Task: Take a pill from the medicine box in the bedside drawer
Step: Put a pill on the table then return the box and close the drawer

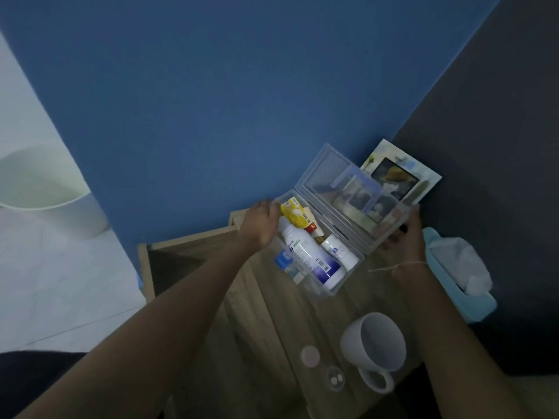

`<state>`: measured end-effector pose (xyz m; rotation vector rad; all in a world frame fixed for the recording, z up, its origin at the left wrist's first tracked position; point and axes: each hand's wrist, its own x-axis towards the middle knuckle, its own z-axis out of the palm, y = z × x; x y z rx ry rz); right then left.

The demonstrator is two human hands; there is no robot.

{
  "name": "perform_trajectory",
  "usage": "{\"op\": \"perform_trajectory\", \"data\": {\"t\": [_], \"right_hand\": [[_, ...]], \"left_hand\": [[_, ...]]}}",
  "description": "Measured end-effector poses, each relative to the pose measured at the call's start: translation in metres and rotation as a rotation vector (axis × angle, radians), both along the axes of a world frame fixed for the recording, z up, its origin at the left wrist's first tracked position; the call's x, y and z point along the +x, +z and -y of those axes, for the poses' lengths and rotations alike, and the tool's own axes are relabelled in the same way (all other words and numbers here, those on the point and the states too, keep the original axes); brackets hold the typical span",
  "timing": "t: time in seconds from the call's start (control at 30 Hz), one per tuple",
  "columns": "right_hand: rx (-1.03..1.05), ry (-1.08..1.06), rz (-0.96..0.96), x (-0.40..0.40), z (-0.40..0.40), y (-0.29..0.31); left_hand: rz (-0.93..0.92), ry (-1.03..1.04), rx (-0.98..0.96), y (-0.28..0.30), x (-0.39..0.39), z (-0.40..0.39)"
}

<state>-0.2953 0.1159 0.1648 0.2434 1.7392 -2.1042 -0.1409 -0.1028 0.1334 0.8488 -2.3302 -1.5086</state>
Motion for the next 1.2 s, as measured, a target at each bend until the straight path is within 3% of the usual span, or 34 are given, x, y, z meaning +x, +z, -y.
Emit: {"op": "perform_trajectory", "data": {"t": [0.1, 0.2, 0.33, 0.47, 0.63, 1.13, 1.2], "right_hand": [[0.148, 0.153, -0.167, 0.016, -0.007, 0.007], [0.32, 0.305, -0.41, 0.048, -0.013, 0.012], [0.613, 0.645, -0.614, 0.084, -0.014, 0.005], [0.835, 0.676, -0.855, 0.103, -0.009, -0.014], [0.908, 0.677, -0.898, 0.107, -0.012, -0.026], [0.972, 0.644, -0.945, 0.104, 0.009, -0.012], [0.995, 0.663, -0.896, 0.102, 0.013, -0.02]], "left_hand": [[-0.094, 0.138, 0.291, 0.014, 0.001, -0.003], [-0.16, 0.202, 0.396, 0.021, 0.003, -0.004], [-0.183, 0.181, 0.279, 0.02, 0.006, -0.007], [-0.085, 0.086, 0.065, 0.007, 0.009, -0.007], [0.023, -0.028, -0.093, -0.008, 0.011, -0.001], [-0.028, -0.036, -0.151, -0.018, 0.019, -0.006], [0.027, -0.072, -0.283, -0.022, 0.021, -0.009]]}}
